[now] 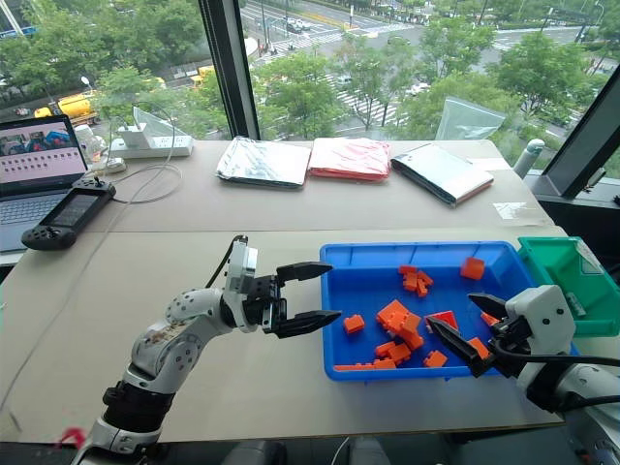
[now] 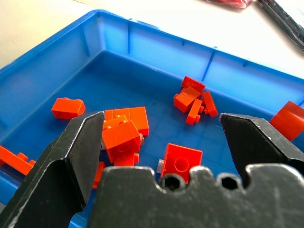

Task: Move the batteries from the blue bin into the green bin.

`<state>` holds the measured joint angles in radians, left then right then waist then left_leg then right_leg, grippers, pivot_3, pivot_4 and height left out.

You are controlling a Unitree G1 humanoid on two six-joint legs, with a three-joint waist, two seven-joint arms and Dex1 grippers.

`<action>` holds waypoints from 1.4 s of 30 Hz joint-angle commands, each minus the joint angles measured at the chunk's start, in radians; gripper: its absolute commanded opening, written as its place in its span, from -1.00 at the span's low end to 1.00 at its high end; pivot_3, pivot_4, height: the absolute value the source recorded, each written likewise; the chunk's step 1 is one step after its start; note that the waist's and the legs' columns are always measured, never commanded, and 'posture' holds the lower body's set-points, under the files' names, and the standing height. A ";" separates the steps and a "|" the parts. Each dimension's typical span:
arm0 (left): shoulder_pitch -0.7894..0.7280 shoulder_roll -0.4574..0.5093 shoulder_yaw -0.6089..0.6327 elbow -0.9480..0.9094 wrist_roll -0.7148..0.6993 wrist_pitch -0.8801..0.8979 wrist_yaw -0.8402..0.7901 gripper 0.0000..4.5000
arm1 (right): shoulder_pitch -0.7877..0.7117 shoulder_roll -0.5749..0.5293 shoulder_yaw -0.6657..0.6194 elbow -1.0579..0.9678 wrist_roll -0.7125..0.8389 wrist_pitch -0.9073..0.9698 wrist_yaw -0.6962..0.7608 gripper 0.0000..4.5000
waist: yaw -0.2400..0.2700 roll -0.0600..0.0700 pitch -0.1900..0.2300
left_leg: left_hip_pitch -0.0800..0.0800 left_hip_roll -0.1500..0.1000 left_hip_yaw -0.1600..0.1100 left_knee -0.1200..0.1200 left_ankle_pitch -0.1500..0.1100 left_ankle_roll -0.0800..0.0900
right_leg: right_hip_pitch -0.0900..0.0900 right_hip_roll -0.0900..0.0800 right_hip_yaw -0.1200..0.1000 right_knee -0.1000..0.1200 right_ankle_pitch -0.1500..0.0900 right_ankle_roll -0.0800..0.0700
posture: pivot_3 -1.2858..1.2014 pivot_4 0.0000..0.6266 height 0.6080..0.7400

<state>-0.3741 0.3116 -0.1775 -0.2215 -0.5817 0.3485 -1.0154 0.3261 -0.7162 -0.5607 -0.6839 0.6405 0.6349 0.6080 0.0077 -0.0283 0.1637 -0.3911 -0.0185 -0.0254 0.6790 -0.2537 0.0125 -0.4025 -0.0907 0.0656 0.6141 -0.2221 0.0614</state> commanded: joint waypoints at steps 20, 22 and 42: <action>0.056 -0.024 -0.020 -0.058 -0.007 0.006 0.045 1.00 | -0.698 -0.735 0.801 0.663 -0.808 -0.483 0.557 1.00 | -0.021 0.006 0.000 | -0.004 0.000 0.004 0.000 0.000 0.001 | -0.003 -0.002 0.000 -0.003 -0.001 0.001 | 0.03 -0.52 1.00; 0.059 -0.029 -0.022 -0.059 -0.006 0.006 0.050 1.00 | -0.785 -0.690 0.863 0.741 -0.886 -0.577 0.598 1.00 | -0.022 0.007 0.000 | -0.003 -0.001 0.004 0.000 0.000 0.001 | -0.003 -0.002 0.000 -0.002 -0.001 0.001 | 0.03 -0.52 1.00; 0.092 -0.036 -0.031 -0.091 -0.006 0.015 0.071 1.00 | -1.028 -0.468 1.010 1.139 -1.182 -1.015 0.666 0.77 | -0.021 0.008 0.000 | -0.002 -0.001 0.002 0.000 0.000 0.001 | -0.003 -0.002 0.001 0.000 -0.001 0.001 | 0.03 -0.52 1.00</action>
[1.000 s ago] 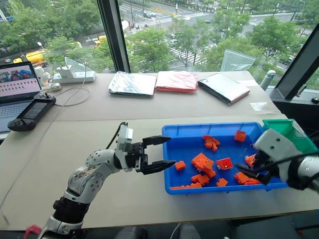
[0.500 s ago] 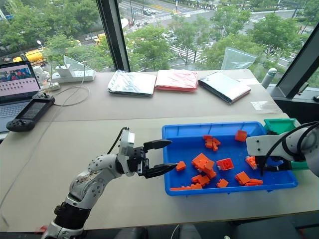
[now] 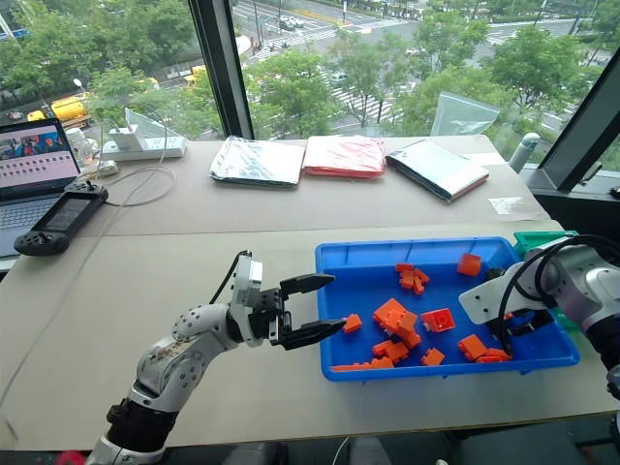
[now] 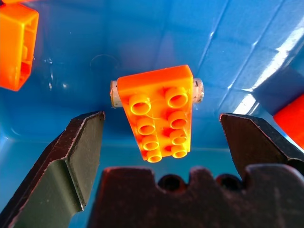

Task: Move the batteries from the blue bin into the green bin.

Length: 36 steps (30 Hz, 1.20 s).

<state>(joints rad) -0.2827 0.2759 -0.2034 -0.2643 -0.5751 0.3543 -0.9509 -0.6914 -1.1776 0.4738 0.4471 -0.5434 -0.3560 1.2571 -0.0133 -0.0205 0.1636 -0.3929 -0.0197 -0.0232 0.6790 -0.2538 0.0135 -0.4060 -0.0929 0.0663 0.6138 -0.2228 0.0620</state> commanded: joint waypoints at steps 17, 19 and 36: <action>-0.024 -0.007 -0.001 -0.045 -0.013 0.033 0.015 1.00 | -0.021 -0.051 -0.124 -0.068 0.038 0.006 -0.009 -0.35 | 0.000 0.001 0.000 | 0.001 0.000 0.000 0.000 0.000 0.000 | 0.000 0.000 0.000 0.001 0.000 0.000 | 0.03 -0.52 1.00; -0.025 -0.005 0.000 -0.045 -0.011 0.032 0.016 1.00 | -0.042 -0.049 -0.181 -0.129 0.090 0.077 0.022 -0.35 | 0.000 0.002 0.000 | 0.001 0.000 0.000 0.000 0.000 0.000 | 0.000 0.000 0.001 0.001 0.000 0.000 | 0.03 -0.52 1.00; 0.002 0.007 0.003 -0.066 -0.010 0.028 0.031 1.00 | 0.143 0.251 -0.457 -0.373 0.226 0.889 -0.283 -0.35 | 0.017 0.002 0.000 | -0.003 -0.003 -0.002 0.001 0.000 0.000 | -0.003 -0.002 0.000 0.002 0.001 0.000 | 0.03 -0.52 1.00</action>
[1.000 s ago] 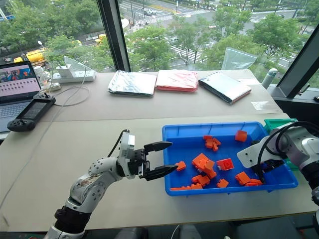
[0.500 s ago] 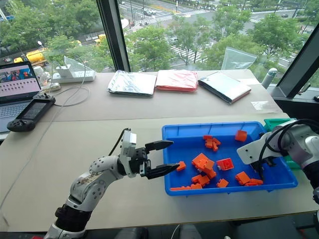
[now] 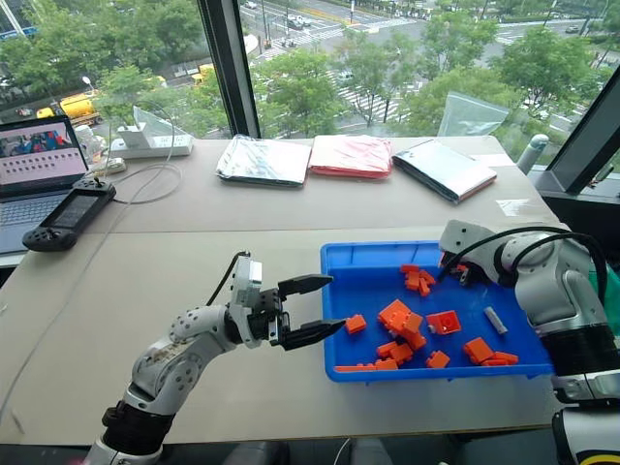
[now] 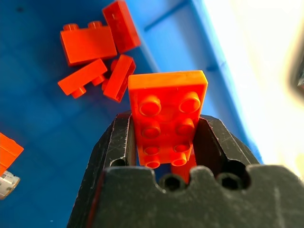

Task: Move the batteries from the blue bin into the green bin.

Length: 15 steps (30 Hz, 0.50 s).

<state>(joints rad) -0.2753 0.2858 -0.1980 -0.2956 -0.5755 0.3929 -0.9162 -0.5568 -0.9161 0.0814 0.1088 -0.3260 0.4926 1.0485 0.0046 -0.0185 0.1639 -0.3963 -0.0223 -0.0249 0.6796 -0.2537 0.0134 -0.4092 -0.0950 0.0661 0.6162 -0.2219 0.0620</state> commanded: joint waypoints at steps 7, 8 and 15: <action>-0.005 -0.004 -0.007 -0.032 -0.009 -0.010 -0.008 1.00 | 0.047 0.025 -0.191 -0.183 0.146 0.200 -0.095 0.73 | -0.012 0.000 0.000 | 0.000 0.002 0.000 0.000 0.000 0.000 | 0.000 0.002 0.000 0.001 0.000 0.000 | 0.03 -0.52 1.00; -0.006 -0.006 -0.008 -0.031 -0.010 -0.010 -0.007 1.00 | 0.053 0.017 -0.220 -0.209 0.167 0.236 -0.091 0.73 | -0.014 0.000 0.000 | 0.000 0.002 0.000 0.000 0.000 0.000 | 0.000 0.002 0.000 0.001 0.000 0.000 | 0.03 -0.52 1.00; -0.002 -0.013 -0.010 -0.028 -0.008 -0.013 -0.008 1.00 | 0.266 -0.067 -0.368 -0.373 0.251 0.468 -0.064 0.73 | 0.004 0.000 0.000 | 0.000 0.001 -0.001 0.000 0.000 0.000 | 0.002 0.002 -0.002 0.000 0.000 0.000 | 0.03 -0.52 1.00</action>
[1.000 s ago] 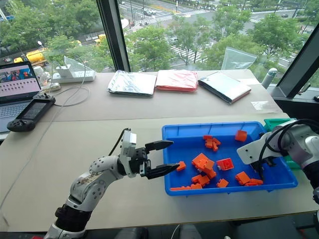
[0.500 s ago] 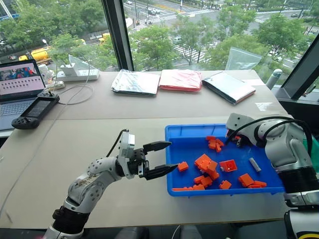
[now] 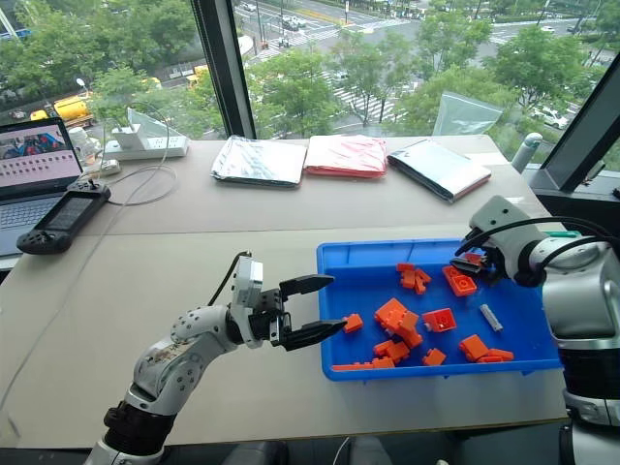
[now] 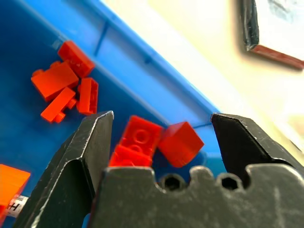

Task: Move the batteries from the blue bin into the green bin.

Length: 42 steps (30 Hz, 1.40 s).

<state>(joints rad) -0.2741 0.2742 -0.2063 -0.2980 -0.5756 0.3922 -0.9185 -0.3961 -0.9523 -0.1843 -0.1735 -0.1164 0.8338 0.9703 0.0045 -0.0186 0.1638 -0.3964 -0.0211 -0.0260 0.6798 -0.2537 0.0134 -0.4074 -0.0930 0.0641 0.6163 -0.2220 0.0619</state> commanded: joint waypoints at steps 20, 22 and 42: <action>-0.003 0.011 -0.001 -0.034 -0.013 -0.005 -0.009 1.00 | 0.270 0.080 -0.124 -0.145 0.193 0.286 -0.195 0.28 | -0.013 0.000 0.000 | 0.005 0.001 0.001 0.000 0.000 0.000 | 0.004 0.001 0.003 0.000 0.000 0.000 | 0.03 -0.52 1.00; -0.003 0.012 0.000 -0.034 -0.013 -0.004 -0.007 1.00 | 0.276 0.072 -0.109 -0.120 0.188 0.262 -0.205 -0.04 | -0.013 0.000 0.000 | 0.005 0.001 0.001 0.000 0.000 0.000 | 0.004 0.001 0.003 0.000 0.000 0.000 | 0.03 -0.52 1.00; -0.010 0.009 0.001 -0.027 -0.015 -0.001 -0.001 1.00 | 0.272 0.026 -0.106 -0.113 0.235 0.231 -0.249 -0.74 | -0.016 0.000 0.000 | 0.005 0.001 0.001 0.000 0.000 0.000 | 0.004 0.001 0.003 -0.001 0.000 0.000 | 0.03 -0.52 1.00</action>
<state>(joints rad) -0.2705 0.2853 -0.2082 -0.2976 -0.5755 0.3927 -0.9158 -0.1191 -0.9062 -0.2507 -0.2653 0.1031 1.0588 0.7322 -0.0115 -0.0188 0.1638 -0.3914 -0.0201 -0.0247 0.6798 -0.2536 0.0135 -0.4033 -0.0918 0.0666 0.6156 -0.2222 0.0622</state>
